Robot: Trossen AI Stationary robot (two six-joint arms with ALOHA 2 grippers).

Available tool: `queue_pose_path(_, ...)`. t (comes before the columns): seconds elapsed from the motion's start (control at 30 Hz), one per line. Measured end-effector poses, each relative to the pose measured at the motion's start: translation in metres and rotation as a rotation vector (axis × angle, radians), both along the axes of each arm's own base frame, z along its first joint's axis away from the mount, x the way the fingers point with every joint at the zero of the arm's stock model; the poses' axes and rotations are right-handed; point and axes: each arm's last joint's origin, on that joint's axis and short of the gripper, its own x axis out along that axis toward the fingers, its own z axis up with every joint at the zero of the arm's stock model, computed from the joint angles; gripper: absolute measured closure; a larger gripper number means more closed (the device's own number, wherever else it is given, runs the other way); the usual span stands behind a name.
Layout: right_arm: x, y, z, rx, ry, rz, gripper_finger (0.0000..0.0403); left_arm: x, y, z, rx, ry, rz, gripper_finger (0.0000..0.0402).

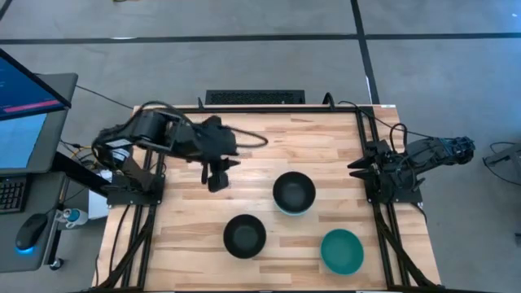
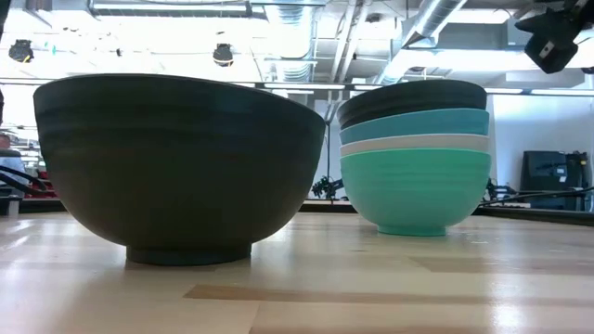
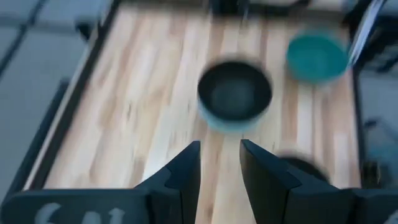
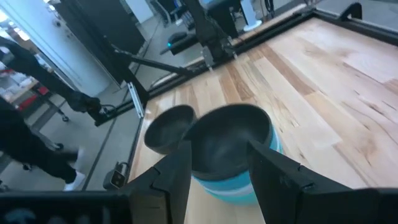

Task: Nest bowls inside each other
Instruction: Stack the black bowl on top of the black bowl

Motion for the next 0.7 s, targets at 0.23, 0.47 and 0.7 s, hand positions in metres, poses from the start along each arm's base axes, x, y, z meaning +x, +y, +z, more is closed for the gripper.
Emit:
queue_pose_path(0.23,0.0,0.0,0.001,0.002,-0.015,-0.001,0.0226,0.018,-0.019,-0.051,-0.003,0.208,-0.071,0.0298)
queue_pose_path(0.47,0.0,0.0,0.001,0.009,-0.014,-0.003,0.0226,0.053,-0.037,-0.132,-0.126,0.288,-0.221,0.0298)
queue_pose_path(0.7,0.0,0.0,0.001,0.009,-0.014,-0.001,0.0226,0.046,-0.035,-0.161,-0.165,0.22,-0.195,0.0298)
